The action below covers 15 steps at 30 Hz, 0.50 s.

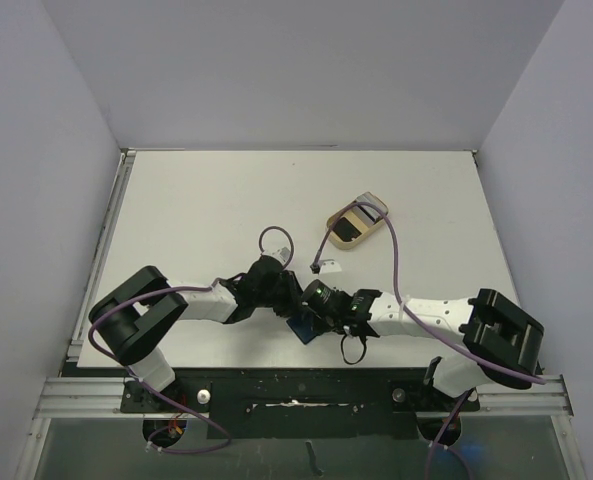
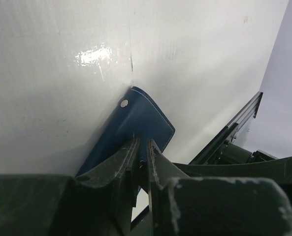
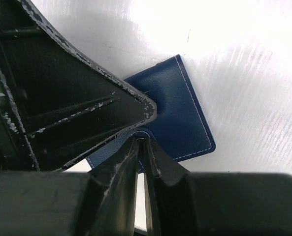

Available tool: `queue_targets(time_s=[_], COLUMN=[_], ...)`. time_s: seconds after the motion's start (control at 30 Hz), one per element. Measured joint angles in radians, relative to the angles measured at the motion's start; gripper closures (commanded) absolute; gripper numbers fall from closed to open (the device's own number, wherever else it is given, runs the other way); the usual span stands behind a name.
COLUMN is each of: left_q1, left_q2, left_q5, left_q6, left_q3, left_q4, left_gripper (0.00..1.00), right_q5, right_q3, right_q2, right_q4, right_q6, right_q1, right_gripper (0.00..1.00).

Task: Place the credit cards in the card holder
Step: Close the card holder at the center of the board.

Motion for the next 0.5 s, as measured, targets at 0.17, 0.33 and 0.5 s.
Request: queue_targets(time_s=[0.17,0.33,0.5], left_q1=[0.007,0.052,0.139], left_q2=[-0.008,-0.076,-0.201], left_q5=[-0.004,-0.003,-0.025], left_q6=[0.003,0.036,0.091], left_q3=[0.0,0.001,0.007], left_q4=[-0.013,-0.101,-0.227], left_gripper=[0.82,0.63,0.48], right_q5=[-0.006,-0.002,0.034], right_q3=[0.013,0.042,0.058], right_q2=[0.005,0.006,-0.037], right_q4=[0.002,-0.027,-0.119], right_q6=[-0.008,-0.031,-0.05], right_q1=[-0.001,-0.001,-0.001], right_gripper=[0.84,0.71,0.5])
